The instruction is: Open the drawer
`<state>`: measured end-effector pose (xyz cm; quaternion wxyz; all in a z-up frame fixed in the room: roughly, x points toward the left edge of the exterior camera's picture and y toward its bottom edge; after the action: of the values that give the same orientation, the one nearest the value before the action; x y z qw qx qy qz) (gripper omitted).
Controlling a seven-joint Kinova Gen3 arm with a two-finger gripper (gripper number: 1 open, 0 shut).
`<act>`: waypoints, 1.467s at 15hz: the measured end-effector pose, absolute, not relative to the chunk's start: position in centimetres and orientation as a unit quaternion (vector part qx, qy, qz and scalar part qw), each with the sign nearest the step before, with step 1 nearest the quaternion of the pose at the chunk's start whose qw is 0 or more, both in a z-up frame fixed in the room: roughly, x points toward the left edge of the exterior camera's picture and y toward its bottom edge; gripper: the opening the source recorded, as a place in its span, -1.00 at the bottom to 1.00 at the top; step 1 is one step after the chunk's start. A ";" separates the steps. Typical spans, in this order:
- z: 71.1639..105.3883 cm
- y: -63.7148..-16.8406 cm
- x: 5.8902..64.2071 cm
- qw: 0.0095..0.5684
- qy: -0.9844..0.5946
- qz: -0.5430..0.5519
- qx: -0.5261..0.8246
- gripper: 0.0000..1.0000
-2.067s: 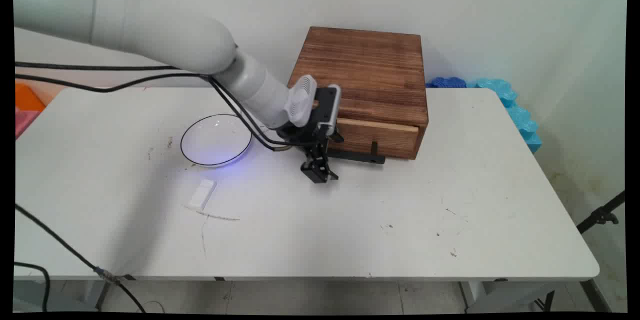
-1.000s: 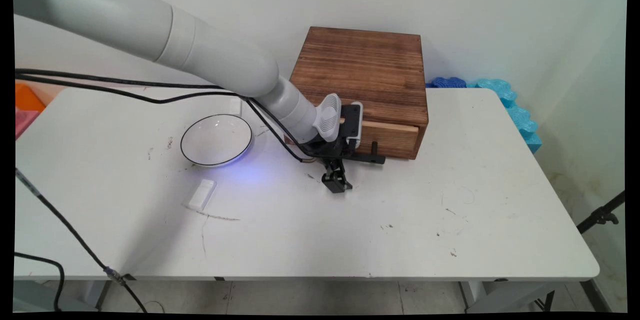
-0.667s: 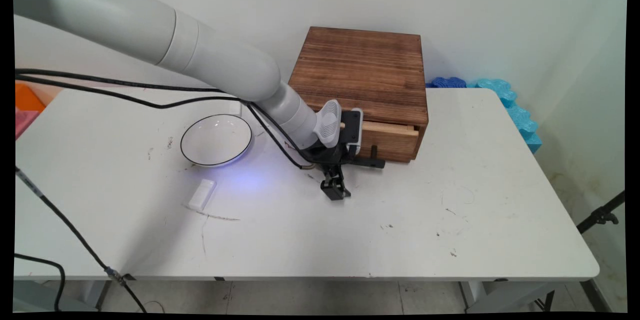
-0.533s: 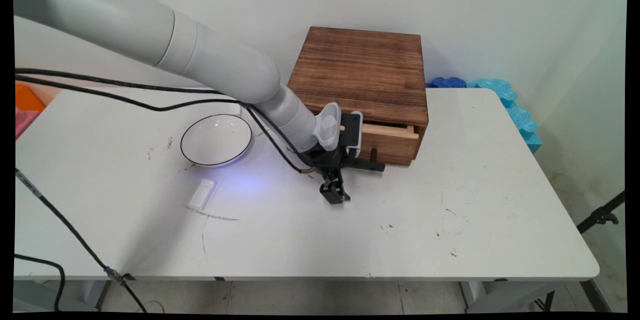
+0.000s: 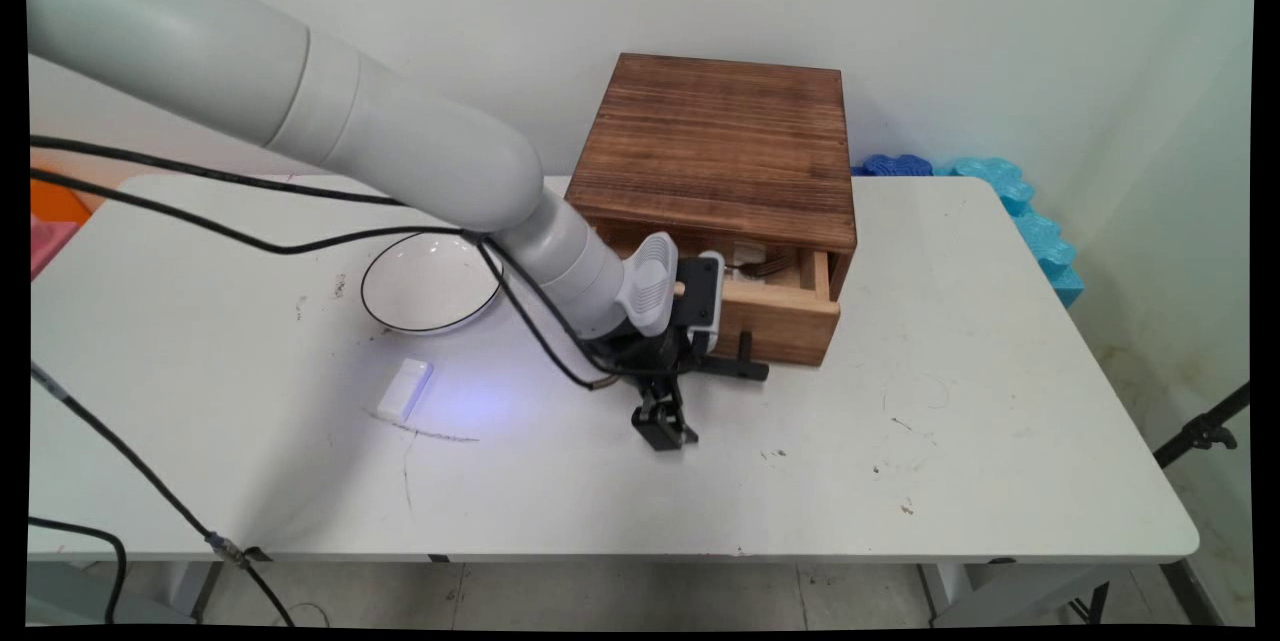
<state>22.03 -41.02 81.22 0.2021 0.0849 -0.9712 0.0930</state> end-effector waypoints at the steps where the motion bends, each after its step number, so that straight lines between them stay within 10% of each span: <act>1: 81.3 -40.3 22.0 0.203 -0.971 0.090 0.084 1.00; 22: 81.2 -29.9 21.9 0.213 -0.974 0.054 0.055 1.00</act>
<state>21.94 -29.90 81.23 0.2132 0.0553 -0.9740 0.0538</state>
